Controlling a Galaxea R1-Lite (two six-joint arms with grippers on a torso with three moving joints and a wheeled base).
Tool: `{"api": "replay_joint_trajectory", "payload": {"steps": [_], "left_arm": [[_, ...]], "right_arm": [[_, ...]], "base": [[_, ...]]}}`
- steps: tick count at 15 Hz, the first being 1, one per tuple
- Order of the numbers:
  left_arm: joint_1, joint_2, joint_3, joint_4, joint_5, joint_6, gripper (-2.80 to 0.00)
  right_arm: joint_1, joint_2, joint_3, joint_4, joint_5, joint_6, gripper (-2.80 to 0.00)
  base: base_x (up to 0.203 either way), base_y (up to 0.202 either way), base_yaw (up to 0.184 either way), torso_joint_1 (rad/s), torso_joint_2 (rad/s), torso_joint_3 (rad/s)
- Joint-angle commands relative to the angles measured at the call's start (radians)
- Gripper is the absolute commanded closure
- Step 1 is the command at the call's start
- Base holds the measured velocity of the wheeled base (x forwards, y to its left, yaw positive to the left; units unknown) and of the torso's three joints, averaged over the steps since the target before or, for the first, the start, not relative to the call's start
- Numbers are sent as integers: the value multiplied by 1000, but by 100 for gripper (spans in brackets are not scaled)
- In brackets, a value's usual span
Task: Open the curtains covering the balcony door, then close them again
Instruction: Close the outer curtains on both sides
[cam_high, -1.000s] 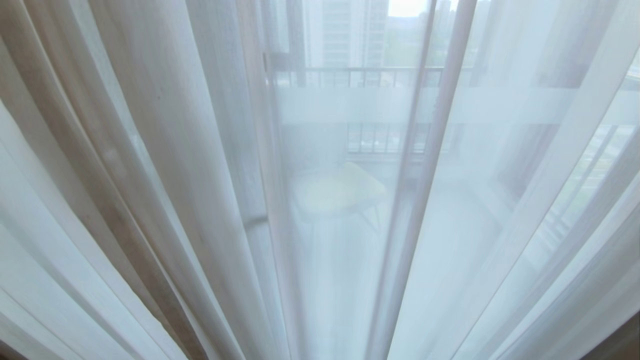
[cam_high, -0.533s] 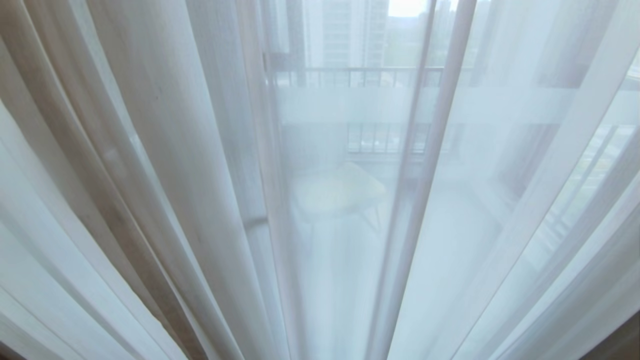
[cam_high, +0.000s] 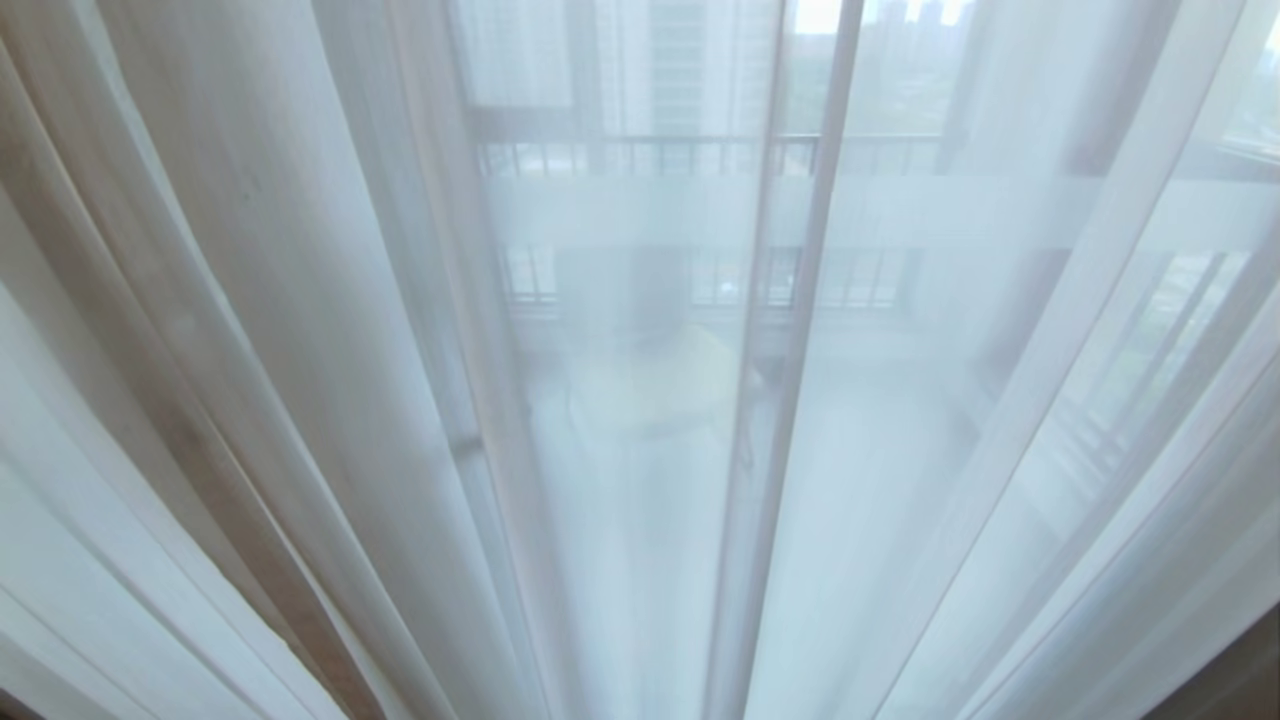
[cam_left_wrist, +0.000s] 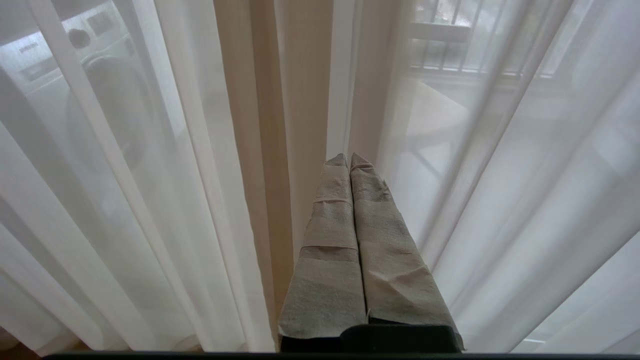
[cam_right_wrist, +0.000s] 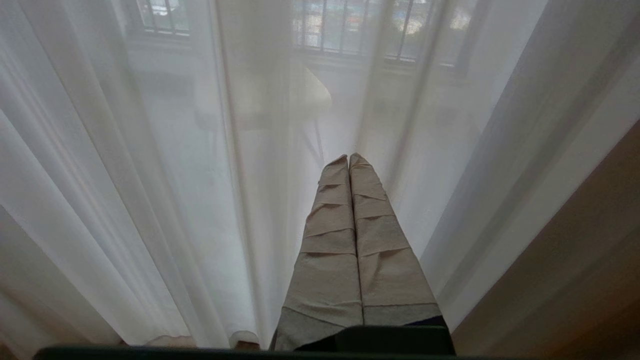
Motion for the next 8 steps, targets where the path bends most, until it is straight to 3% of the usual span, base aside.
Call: {"api": "replay_joint_trajectory", "payload": {"steps": [1, 8], "left_arm": [[1, 0, 0, 0, 1, -1, 0], [-1, 0, 0, 0, 1, -3, 0]], "right_arm": [[0, 0, 0, 0, 1, -1, 0], [0, 0, 0, -1, 3, 1, 0]], "base": [[0, -198, 1, -7, 2, 9], [0, -193, 1, 2, 3, 3]]}}
